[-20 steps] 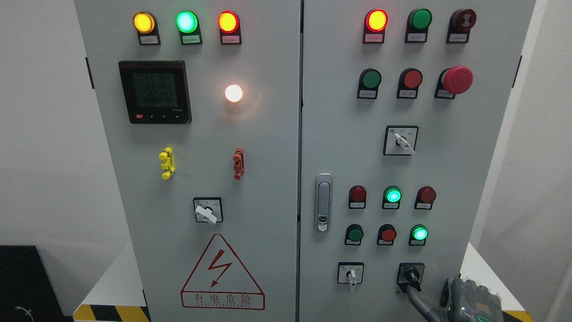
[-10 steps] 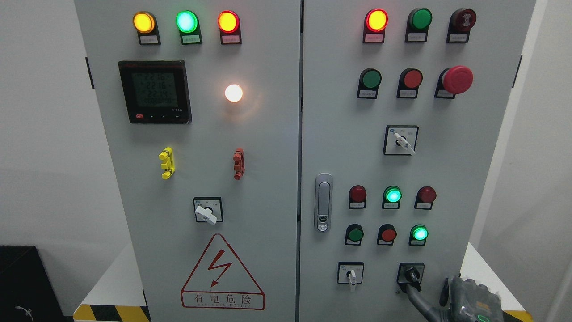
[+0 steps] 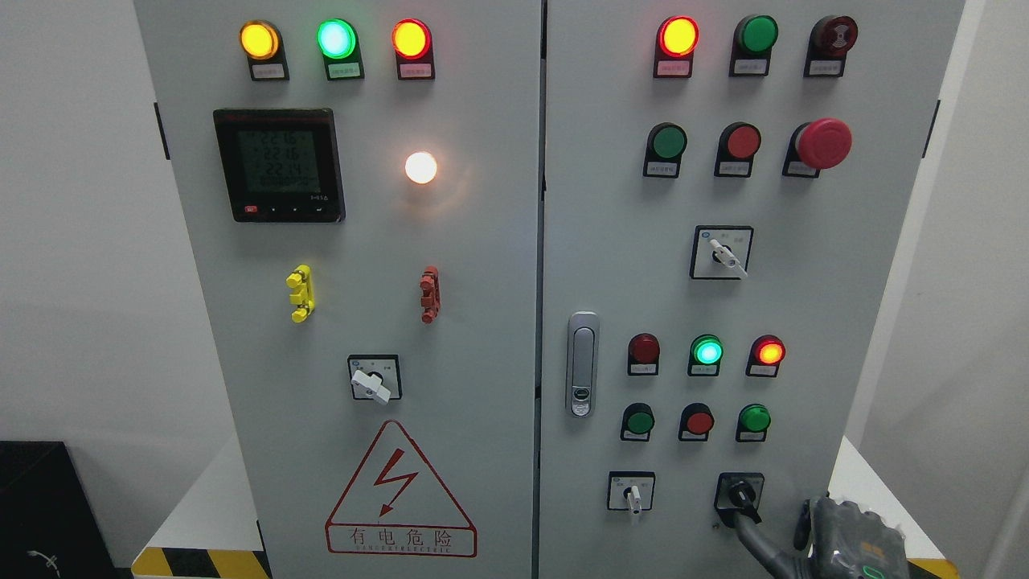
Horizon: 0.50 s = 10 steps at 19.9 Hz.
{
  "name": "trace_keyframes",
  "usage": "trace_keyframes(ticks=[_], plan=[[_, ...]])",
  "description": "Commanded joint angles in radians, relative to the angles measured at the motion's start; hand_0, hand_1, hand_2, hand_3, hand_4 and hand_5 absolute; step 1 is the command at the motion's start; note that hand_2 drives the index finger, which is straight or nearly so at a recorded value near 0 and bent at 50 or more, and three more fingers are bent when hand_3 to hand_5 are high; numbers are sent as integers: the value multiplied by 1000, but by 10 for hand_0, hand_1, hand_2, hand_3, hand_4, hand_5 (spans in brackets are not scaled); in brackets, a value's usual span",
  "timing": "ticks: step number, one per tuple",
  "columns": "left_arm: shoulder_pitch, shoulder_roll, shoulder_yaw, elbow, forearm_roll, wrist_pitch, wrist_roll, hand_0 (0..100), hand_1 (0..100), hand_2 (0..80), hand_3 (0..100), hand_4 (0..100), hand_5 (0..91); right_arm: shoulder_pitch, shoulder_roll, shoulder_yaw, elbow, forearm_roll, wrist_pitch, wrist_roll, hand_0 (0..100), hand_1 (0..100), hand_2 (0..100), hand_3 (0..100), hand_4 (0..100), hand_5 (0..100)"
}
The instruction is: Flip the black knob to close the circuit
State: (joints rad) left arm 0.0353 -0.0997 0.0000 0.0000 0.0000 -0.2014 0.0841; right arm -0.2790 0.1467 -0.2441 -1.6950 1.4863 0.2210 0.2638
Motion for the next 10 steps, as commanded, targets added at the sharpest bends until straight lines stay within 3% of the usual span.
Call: trace_keyframes(ticks=[1, 10], plan=[[0, 0, -20, 21, -21, 0, 0, 0, 0, 0, 0, 0, 0, 0, 2, -9, 0, 0, 0, 0, 0, 59, 714, 937, 771, 729], [0, 0, -20, 21, -21, 0, 0, 0, 0, 0, 0, 0, 0, -3, 2, -9, 0, 0, 0, 0, 0, 60, 714, 935, 769, 729]])
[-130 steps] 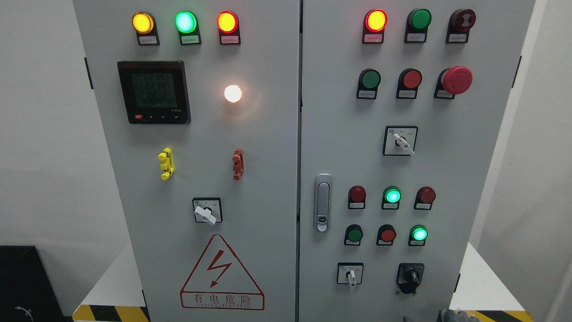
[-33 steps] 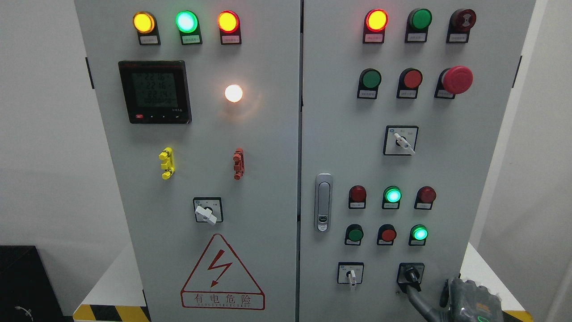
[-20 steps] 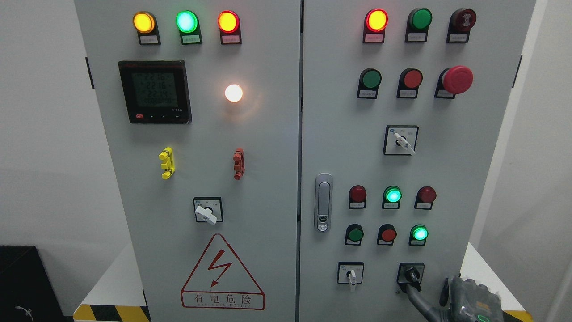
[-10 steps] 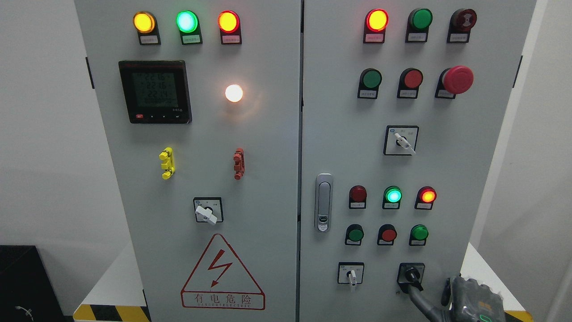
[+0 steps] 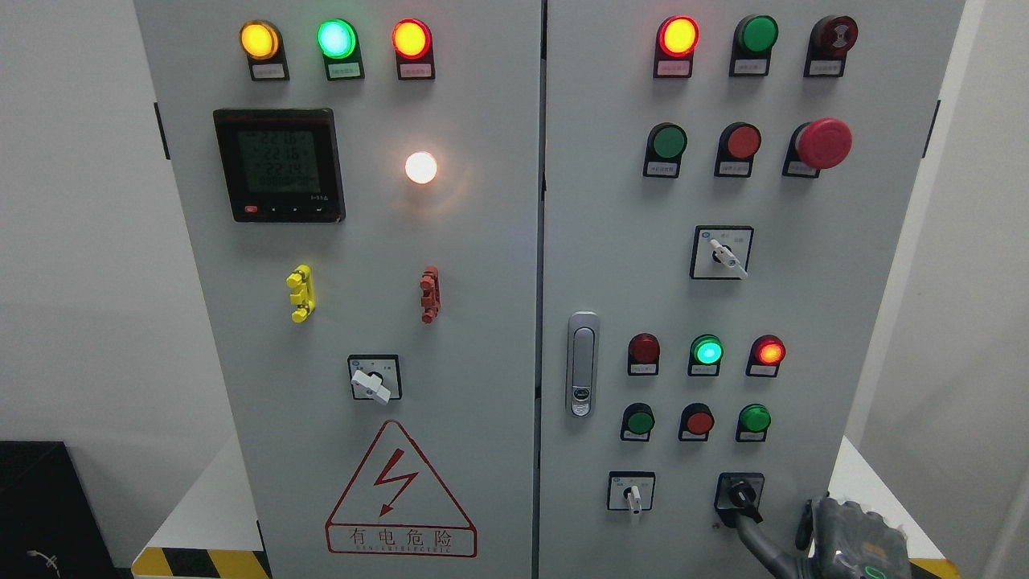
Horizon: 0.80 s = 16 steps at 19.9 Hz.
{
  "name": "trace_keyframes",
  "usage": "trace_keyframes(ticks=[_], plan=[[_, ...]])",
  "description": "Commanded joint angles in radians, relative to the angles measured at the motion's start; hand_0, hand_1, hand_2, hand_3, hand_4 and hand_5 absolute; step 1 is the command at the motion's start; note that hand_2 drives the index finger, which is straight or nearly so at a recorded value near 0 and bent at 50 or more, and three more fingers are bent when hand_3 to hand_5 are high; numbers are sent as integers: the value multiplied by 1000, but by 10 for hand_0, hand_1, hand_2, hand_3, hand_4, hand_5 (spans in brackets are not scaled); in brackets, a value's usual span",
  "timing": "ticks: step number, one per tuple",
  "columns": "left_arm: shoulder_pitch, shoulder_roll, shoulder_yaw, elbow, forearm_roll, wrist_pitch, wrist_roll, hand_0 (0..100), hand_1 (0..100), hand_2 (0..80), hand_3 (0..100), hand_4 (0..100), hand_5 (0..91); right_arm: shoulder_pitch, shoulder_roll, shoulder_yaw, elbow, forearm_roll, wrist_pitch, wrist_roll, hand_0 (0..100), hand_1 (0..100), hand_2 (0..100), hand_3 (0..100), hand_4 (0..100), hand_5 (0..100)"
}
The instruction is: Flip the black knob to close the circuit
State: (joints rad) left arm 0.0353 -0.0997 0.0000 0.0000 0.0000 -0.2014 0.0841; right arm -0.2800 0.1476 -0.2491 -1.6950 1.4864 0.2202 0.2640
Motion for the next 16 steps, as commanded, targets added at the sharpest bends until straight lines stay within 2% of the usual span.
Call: trace_keyframes(ticks=[1, 16], plan=[[0, 0, -20, 21, -21, 0, 0, 0, 0, 0, 0, 0, 0, -5, 1, -4, 0, 0, 2, 0, 0, 60, 714, 935, 769, 729], [0, 0, -20, 23, -21, 0, 0, 0, 0, 0, 0, 0, 0, -5, 1, -4, -2, -3, 1, 15, 0, 60, 714, 936, 769, 732]])
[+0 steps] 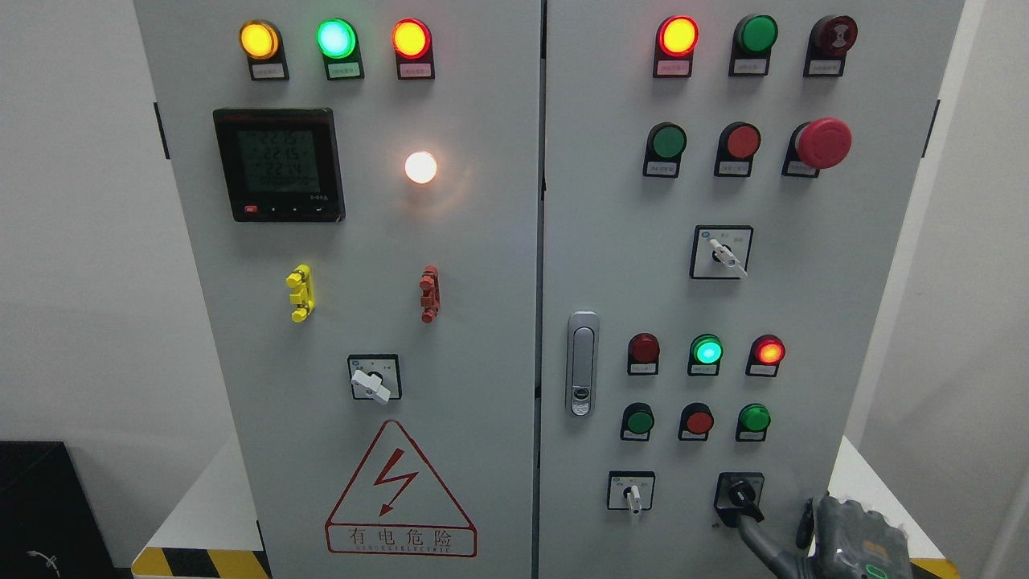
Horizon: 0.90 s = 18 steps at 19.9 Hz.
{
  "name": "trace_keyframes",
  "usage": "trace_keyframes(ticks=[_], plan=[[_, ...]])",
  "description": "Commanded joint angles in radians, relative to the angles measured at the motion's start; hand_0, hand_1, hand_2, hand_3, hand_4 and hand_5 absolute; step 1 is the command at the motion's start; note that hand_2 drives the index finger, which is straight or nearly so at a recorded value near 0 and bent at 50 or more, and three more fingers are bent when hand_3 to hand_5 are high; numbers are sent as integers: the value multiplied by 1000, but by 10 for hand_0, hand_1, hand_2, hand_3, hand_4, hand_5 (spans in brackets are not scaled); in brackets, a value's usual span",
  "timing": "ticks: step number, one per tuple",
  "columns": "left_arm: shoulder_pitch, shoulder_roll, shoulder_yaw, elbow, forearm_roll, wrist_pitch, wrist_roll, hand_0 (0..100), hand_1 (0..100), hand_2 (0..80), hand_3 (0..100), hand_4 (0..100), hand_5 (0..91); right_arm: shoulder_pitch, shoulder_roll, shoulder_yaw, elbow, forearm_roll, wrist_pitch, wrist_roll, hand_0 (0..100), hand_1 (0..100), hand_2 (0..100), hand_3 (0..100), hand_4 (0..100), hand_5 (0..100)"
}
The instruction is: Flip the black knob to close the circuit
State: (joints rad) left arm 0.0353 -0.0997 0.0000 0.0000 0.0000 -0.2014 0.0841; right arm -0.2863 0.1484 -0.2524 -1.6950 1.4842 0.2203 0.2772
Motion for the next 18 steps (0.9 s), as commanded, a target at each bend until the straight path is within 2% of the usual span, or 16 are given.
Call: trace_keyframes(ticks=[1, 18], plan=[[0, 0, -20, 23, -21, 0, 0, 0, 0, 0, 0, 0, 0, 1, 0, -1, -3, -2, 1, 2, 0, 60, 714, 936, 769, 732], [0, 0, -21, 21, -21, 0, 0, 0, 0, 0, 0, 0, 0, 15, 0, 16, -15, -8, 2, -3, 0, 64, 714, 937, 772, 734]])
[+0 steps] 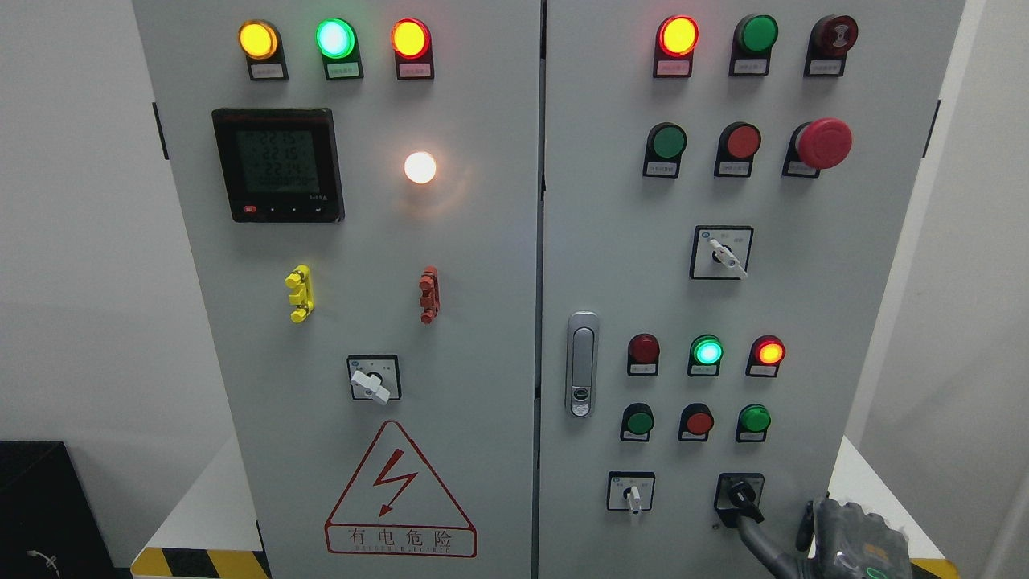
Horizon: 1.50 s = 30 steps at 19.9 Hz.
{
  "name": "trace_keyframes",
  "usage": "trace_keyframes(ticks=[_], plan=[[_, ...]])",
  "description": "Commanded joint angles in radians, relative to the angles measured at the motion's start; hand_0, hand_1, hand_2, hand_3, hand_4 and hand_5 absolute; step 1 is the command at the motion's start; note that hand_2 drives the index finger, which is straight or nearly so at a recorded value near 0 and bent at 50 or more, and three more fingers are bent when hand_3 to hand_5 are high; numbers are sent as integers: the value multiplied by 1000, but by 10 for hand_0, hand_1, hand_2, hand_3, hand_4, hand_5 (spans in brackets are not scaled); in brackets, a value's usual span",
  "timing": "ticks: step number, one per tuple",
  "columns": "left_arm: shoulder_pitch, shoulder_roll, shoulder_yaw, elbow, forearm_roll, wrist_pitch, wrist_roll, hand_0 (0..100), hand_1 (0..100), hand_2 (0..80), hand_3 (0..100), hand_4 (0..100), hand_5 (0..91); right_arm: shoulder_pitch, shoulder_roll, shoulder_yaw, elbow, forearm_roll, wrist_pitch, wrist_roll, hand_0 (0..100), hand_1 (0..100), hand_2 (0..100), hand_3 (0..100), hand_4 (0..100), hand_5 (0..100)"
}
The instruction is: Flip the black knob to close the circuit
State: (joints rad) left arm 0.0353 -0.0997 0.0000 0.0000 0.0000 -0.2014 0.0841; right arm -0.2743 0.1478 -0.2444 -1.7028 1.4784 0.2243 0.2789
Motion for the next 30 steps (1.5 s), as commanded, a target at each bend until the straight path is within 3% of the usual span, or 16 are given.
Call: trace_keyframes(ticks=[1, 30], plan=[[0, 0, -20, 23, -21, 0, 0, 0, 0, 0, 0, 0, 0, 3, -1, 10, -8, -3, -2, -4, 0, 64, 714, 937, 772, 734], [0, 0, -20, 21, -21, 0, 0, 0, 0, 0, 0, 0, 0, 10, -1, 60, -11, -9, 4, -10, 0, 66, 716, 941, 771, 737]])
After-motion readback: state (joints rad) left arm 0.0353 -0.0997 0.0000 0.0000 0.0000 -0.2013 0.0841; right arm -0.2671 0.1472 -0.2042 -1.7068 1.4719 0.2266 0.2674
